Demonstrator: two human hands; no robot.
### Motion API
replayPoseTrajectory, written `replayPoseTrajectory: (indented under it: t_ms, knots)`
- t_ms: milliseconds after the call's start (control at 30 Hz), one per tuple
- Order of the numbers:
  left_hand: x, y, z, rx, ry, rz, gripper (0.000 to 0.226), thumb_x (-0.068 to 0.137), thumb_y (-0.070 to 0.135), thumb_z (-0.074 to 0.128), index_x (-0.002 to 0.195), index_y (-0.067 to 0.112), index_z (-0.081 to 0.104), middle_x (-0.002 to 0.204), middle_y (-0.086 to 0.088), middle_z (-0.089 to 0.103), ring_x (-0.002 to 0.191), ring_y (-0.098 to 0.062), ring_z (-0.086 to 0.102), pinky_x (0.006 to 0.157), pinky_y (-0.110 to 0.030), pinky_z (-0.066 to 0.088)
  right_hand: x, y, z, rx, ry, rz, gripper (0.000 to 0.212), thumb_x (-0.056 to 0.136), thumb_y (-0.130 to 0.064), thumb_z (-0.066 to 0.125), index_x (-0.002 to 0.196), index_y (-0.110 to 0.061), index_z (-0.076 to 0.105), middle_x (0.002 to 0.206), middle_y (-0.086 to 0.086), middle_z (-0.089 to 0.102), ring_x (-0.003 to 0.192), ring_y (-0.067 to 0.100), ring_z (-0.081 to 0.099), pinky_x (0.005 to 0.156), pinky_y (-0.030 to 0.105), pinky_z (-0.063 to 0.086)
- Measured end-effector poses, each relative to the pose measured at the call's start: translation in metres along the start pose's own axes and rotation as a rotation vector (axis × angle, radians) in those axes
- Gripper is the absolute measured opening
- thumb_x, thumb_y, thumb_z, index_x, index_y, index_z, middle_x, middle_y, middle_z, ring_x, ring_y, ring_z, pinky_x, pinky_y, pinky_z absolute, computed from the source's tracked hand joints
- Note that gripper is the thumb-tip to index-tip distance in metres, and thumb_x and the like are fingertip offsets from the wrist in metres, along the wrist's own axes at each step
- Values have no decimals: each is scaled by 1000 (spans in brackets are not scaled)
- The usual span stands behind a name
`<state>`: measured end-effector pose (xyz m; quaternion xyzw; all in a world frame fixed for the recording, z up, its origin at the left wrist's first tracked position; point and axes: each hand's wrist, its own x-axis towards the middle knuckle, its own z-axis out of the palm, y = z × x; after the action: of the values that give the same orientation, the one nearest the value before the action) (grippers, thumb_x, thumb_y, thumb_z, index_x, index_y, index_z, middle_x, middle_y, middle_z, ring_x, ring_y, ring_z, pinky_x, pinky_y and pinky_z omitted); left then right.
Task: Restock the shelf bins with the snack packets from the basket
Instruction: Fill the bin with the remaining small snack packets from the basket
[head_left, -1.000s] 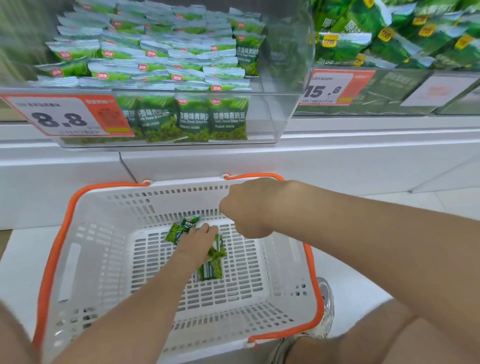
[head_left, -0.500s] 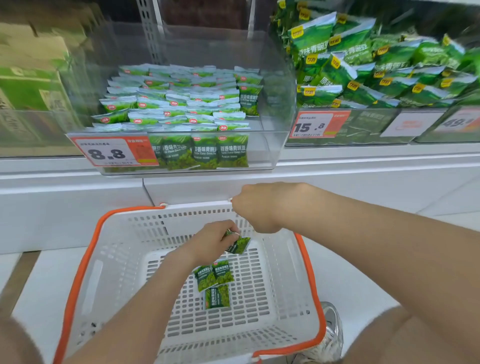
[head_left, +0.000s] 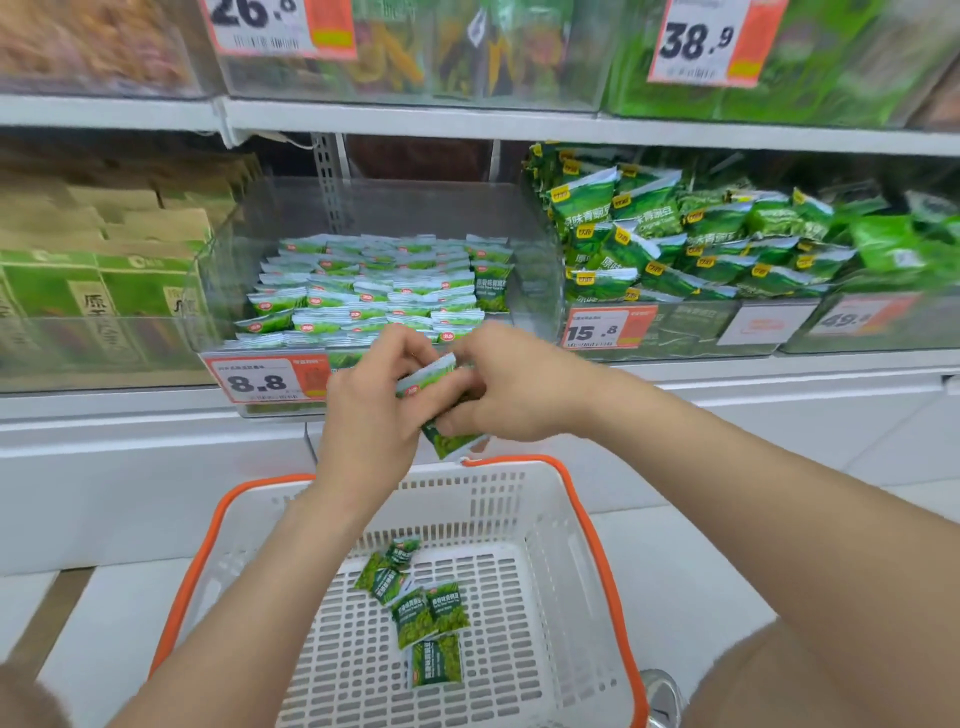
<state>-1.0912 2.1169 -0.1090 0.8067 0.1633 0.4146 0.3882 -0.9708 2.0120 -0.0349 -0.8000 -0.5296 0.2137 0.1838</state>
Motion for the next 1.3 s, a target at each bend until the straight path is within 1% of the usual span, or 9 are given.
replayPoseTrajectory:
  t_ms: [133, 300, 400, 500, 567, 667, 800, 933, 1300]
  knots:
    - [29, 13, -7, -154, 18, -124, 3, 102, 18, 66, 106, 18, 67, 88, 4, 72, 78, -13, 70, 67, -30, 55, 5, 6, -17, 203, 206, 136, 41, 83, -29, 86, 92, 0, 58, 69, 3, 42, 58, 18, 46, 57, 31, 44]
    - [40, 13, -11, -181, -95, -212, 40, 97, -4, 58, 121, 26, 71, 102, -4, 71, 90, -17, 72, 89, -43, 61, 16, 17, -22, 291, 280, 162, 36, 80, -33, 88, 98, -8, 69, 72, 2, 56, 68, 20, 56, 81, 56, 61]
    - [40, 15, -11, -164, -77, -177, 41, 97, -3, 56, 125, 25, 69, 108, -2, 71, 91, -16, 69, 87, -39, 59, 15, 12, -26, 365, 286, 158, 43, 83, -26, 88, 117, -15, 63, 72, -3, 57, 60, 15, 62, 66, 45, 63]
    - [46, 13, -12, 67, -48, -6, 41, 96, 4, 60, 131, 25, 63, 115, 10, 71, 90, -13, 66, 77, -29, 53, 16, 7, -35, 200, 452, 96, 36, 90, -25, 80, 121, -17, 62, 79, -3, 61, 69, 17, 71, 59, 27, 52]
    - [54, 5, -13, 314, -71, 105, 37, 94, 11, 65, 130, 21, 62, 119, 8, 69, 100, -15, 63, 86, -29, 47, 25, 11, -40, -65, 638, 64, 41, 95, -31, 71, 131, -16, 59, 95, 5, 67, 95, 30, 68, 73, 33, 49]
    - [67, -7, -16, 630, -146, 189, 23, 92, 30, 63, 113, 21, 69, 115, 5, 69, 113, -24, 61, 96, -42, 43, 45, 16, -45, -244, 751, 40, 34, 95, -25, 64, 126, -15, 56, 99, 12, 68, 96, 36, 62, 71, 43, 52]
    - [78, -7, -20, 768, -230, 164, 35, 86, 46, 50, 105, 30, 73, 111, 13, 73, 115, -17, 60, 102, -42, 36, 66, 18, -49, -421, 610, 131, 27, 88, -4, 66, 111, -6, 53, 94, 12, 52, 93, 39, 57, 67, 41, 44]
    - [81, -17, -22, 846, -364, 91, 53, 90, 55, 32, 122, 32, 69, 127, 11, 70, 122, -17, 57, 109, -47, 36, 91, 18, -47, -583, 419, 208, 34, 89, 10, 62, 119, -2, 53, 116, 21, 54, 111, 44, 60, 74, 41, 40]
    - [85, -23, -21, 888, -492, 47, 69, 90, 58, 17, 135, 34, 62, 147, 10, 57, 127, -20, 55, 103, -44, 36, 150, 36, -41, -678, 377, 314, 46, 92, 5, 63, 136, -7, 56, 133, 17, 56, 127, 42, 54, 78, 42, 44]
